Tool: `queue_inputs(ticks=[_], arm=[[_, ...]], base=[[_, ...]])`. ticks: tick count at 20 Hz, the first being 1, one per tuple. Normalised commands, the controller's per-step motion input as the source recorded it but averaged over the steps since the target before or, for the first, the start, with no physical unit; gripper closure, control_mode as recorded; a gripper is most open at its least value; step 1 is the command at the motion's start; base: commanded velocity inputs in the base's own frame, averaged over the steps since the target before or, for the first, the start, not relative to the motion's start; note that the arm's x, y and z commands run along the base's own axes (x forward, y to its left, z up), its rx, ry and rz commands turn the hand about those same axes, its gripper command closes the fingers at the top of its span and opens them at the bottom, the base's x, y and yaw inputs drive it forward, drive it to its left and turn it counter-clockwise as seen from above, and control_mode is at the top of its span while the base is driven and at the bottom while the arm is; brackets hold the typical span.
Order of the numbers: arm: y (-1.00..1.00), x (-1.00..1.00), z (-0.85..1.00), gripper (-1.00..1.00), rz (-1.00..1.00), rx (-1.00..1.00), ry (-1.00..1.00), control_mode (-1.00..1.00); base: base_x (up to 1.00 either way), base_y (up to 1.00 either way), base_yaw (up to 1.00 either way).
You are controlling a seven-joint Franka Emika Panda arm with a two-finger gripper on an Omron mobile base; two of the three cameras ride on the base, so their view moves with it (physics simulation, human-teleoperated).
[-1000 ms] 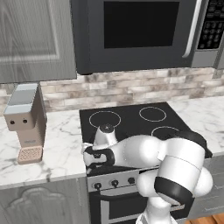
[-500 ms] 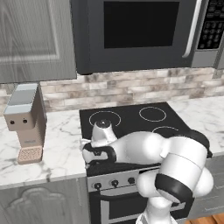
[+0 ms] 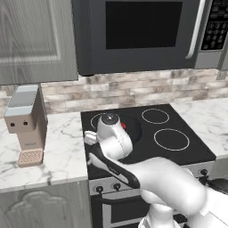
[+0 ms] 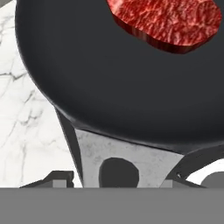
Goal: Pick up the pan with the steak in it and place it on the dining table. Then place the steak on the plate.
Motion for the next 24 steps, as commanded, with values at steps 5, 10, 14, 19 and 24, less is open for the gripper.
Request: queue_inputs(ticks=[5, 10, 14, 19, 24], arm=[[-0.31, -0.72, 0.88, 1.00, -0.10, 0.00, -0.03, -1.00], [-0.16, -0.71, 0.81, 1.00, -0.03, 0.00, 0.01, -1.00], [-0.15, -0.69, 0.64, 1.00, 0.00, 0.03, 0.10, -1.00], [-0.18, -0.60, 0.56, 1.00, -0.01, 0.04, 0.20, -1.00], [-0.13, -0.49, 0.34, 1.00, -0.04, 0.01, 0.27, -1.00]], base=[[0.00, 0.00, 0.00], [0.00, 0.00, 0.00], [0.00, 0.00, 0.00], [0.00, 0.00, 0.00], [0.00, 0.00, 0.00]])
